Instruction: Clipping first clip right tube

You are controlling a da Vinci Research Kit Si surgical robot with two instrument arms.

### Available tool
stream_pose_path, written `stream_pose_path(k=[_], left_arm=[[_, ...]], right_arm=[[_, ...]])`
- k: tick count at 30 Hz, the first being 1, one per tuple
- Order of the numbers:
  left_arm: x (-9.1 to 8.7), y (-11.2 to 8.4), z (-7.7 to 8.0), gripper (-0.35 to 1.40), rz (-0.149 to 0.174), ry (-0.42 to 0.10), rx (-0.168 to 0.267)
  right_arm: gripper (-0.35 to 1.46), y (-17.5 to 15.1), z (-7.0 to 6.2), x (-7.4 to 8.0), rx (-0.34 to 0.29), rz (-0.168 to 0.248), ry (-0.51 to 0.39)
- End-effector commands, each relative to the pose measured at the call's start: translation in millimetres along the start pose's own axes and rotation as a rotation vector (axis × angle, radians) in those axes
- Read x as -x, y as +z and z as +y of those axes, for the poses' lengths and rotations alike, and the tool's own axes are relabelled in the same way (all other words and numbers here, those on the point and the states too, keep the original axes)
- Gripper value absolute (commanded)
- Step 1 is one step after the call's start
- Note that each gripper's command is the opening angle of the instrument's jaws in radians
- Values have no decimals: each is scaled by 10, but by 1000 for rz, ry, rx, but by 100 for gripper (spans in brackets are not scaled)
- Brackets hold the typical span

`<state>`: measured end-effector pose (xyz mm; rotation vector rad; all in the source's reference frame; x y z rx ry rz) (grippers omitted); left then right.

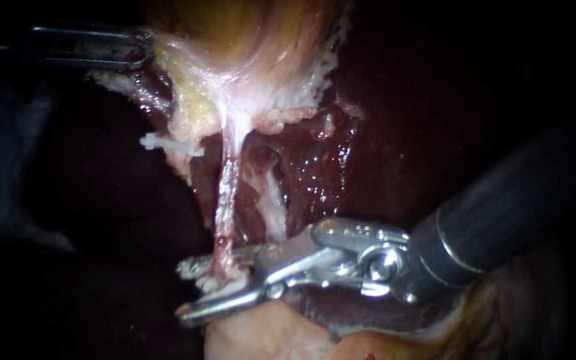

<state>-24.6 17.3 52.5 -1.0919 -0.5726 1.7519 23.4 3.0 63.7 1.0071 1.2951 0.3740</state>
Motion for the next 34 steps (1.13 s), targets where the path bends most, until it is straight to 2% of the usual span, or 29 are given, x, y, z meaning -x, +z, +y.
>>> stream_pose_path(k=[1, 7, 11, 17, 20, 25, 34], left_arm=[[0, 0, 0, -35, 0, 0, 0], [0, 0, 0, -35, 1, 0, -3], [0, 0, 0, -35, 1, 0, -3], [0, 0, -1, -35, 1, 0, -2], [0, 0, -1, -35, 1, 0, -3], [0, 0, -1, -35, 1, 0, -3], [0, 0, -1, -35, 1, 0, -3]], right_arm=[[30, -1, 1, 2, 6, 2, 5], [13, -4, 4, 2, 22, 9, 17], [-5, -8, 6, 3, 30, 13, 17], [-35, -13, 9, 4, 31, 14, 94], [-35, -16, 10, 5, 31, 14, 136], [-35, -19, 10, 8, 42, -8, 135], [-35, -21, 13, 10, 42, -9, 133]])
